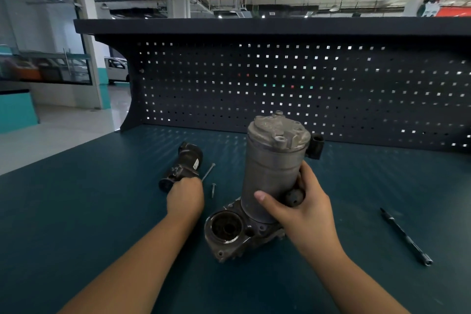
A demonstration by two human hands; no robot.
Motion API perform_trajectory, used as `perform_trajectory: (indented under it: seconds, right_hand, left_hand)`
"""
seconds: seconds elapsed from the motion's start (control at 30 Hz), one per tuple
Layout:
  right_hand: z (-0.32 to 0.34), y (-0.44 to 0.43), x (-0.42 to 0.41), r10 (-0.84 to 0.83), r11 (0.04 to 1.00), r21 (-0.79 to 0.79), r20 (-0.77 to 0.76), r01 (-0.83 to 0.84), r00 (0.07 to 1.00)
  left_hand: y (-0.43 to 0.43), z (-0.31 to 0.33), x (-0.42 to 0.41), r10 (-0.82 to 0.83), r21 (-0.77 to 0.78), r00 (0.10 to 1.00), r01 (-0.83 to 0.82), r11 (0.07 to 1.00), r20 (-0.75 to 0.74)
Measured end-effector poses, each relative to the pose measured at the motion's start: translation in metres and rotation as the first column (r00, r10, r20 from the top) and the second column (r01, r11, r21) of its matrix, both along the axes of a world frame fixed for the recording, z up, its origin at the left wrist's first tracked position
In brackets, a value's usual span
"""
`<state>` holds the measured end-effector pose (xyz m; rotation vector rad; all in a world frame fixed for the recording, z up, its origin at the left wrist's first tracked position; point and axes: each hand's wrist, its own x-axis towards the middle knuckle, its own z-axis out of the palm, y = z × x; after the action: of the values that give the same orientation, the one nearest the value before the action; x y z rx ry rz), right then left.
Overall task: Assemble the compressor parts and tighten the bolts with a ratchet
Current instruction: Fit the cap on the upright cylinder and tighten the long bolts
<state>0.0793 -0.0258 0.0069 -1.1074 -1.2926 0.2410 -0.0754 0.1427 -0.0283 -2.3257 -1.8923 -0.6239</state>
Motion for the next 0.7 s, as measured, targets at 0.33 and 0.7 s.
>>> perform_trajectory:
  seconds: [0.33,0.7]
  right_hand:
    - [0.001,0.003,0.002,0.004,0.999,0.034,-0.050,-0.003,0.999]
    - [0.011,-0.010,0.038,0.080,0.997,0.038,-0.189,-0.074,0.979]
  left_hand:
    - [0.010,-0.002,-0.004,0.056,-0.106,0.998,-0.052,0.993,0.038]
    - [0.006,-0.004,-0.008,0.027,-0.207,0.989,-0.057,0.977,-0.144]
